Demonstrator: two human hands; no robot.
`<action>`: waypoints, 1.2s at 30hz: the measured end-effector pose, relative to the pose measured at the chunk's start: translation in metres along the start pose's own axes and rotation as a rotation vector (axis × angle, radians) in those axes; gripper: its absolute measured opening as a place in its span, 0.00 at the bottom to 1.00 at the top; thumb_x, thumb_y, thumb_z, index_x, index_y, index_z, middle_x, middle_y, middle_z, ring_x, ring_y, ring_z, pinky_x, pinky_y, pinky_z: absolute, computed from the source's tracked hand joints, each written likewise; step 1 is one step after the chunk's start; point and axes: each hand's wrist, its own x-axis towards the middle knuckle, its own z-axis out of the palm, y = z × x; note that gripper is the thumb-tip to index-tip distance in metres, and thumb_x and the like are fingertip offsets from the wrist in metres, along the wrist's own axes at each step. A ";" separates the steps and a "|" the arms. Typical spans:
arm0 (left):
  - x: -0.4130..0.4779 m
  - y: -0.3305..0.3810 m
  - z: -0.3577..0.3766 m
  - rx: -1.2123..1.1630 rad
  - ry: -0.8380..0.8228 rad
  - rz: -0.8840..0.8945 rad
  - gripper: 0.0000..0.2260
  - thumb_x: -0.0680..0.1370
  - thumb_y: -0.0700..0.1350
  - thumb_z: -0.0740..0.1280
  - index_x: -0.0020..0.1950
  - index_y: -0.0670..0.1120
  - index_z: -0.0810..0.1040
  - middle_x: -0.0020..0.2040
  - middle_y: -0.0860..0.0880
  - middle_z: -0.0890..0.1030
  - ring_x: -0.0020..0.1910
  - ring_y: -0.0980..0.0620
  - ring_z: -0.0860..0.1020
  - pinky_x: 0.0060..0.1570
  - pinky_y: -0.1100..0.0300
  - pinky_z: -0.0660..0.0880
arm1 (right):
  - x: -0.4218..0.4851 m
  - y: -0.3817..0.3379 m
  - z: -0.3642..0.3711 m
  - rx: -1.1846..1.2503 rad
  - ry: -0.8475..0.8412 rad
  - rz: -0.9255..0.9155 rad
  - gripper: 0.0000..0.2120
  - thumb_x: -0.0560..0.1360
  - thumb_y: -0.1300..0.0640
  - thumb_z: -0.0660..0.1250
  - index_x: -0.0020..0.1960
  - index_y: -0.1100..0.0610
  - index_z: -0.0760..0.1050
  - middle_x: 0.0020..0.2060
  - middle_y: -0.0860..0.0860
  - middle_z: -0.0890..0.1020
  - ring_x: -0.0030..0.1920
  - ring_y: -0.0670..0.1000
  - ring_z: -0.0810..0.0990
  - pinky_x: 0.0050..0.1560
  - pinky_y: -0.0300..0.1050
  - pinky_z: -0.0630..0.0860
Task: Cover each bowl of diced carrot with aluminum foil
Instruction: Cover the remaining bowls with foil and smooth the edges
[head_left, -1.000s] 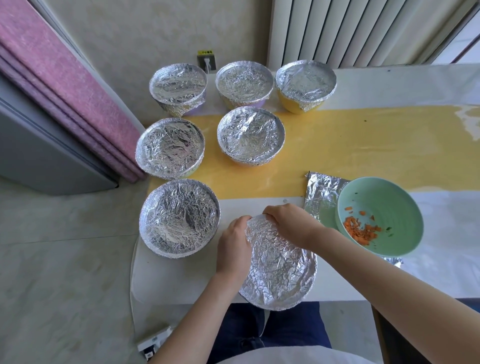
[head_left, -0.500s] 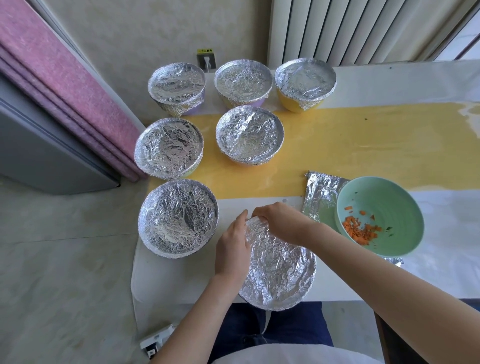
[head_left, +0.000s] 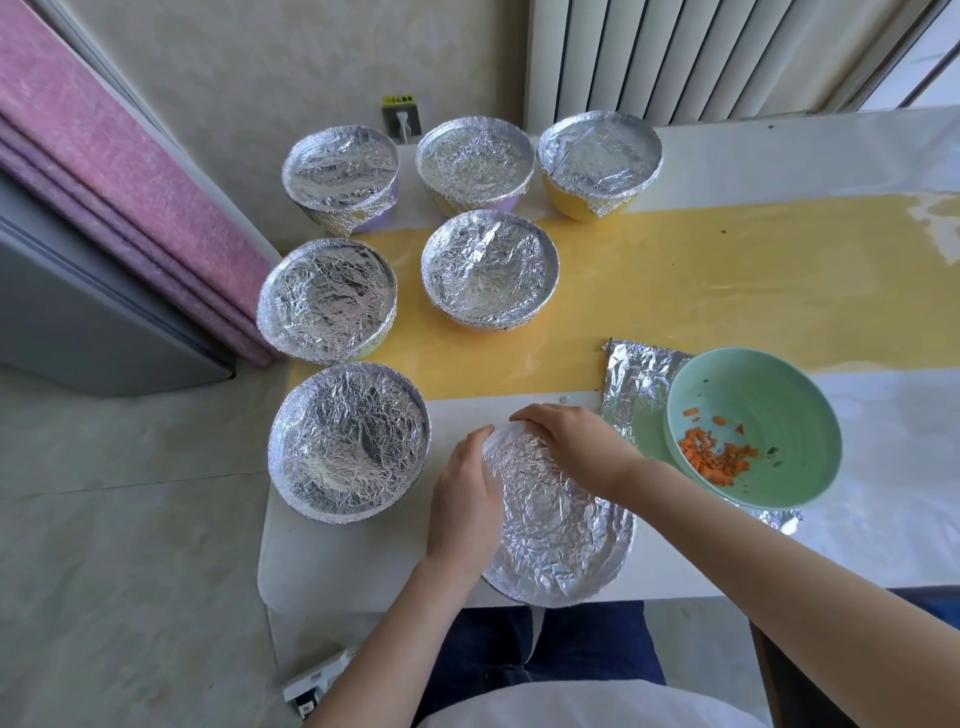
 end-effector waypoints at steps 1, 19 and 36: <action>0.003 0.000 0.001 -0.021 0.008 -0.012 0.17 0.81 0.38 0.54 0.69 0.45 0.68 0.61 0.46 0.76 0.57 0.47 0.75 0.52 0.64 0.68 | 0.000 0.001 0.001 0.000 0.003 0.007 0.14 0.81 0.60 0.55 0.65 0.56 0.73 0.58 0.54 0.80 0.54 0.57 0.79 0.53 0.50 0.73; 0.011 -0.003 0.003 0.008 0.109 0.108 0.15 0.79 0.35 0.59 0.64 0.42 0.76 0.52 0.45 0.82 0.49 0.49 0.81 0.49 0.65 0.73 | 0.012 -0.006 0.002 -0.133 -0.056 -0.017 0.11 0.76 0.68 0.57 0.51 0.59 0.75 0.39 0.56 0.81 0.34 0.56 0.72 0.38 0.50 0.72; 0.010 -0.006 0.003 0.106 0.118 0.059 0.06 0.81 0.40 0.57 0.51 0.39 0.72 0.40 0.43 0.81 0.36 0.43 0.78 0.29 0.62 0.62 | 0.019 -0.028 -0.006 -0.396 -0.158 -0.054 0.13 0.73 0.68 0.56 0.53 0.56 0.72 0.48 0.55 0.80 0.40 0.55 0.73 0.40 0.46 0.67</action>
